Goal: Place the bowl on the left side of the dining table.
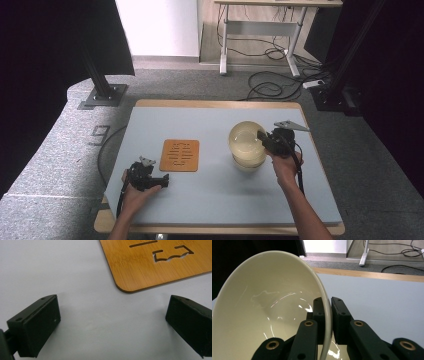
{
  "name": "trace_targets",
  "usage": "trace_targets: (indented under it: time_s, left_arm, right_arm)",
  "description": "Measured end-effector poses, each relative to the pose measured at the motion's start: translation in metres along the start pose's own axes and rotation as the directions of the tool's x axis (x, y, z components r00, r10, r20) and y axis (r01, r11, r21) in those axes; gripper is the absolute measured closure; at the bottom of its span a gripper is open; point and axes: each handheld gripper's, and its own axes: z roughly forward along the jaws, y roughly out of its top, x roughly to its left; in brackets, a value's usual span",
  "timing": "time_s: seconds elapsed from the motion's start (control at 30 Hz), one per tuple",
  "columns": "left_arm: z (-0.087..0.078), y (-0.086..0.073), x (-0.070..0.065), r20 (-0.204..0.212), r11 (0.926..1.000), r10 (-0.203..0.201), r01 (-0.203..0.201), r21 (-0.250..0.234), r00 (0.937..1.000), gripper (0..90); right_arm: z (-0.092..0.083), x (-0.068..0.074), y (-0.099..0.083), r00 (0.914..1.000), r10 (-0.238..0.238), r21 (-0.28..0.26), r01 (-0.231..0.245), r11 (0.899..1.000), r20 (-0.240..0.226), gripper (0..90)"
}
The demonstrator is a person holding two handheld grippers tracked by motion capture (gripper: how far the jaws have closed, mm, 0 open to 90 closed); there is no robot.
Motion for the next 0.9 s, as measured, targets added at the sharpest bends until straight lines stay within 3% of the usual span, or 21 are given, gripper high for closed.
trace_targets:
  time_s: [0.9]
  left_arm:
    - [0.000,0.000,0.000,0.000,1.0000,-0.001,0.001,-0.001,1.0000,0.0]
  right_arm:
    - [0.018,0.028,-0.002,0.9979,-0.033,0.024,0.034,0.999,-0.056,82.4]
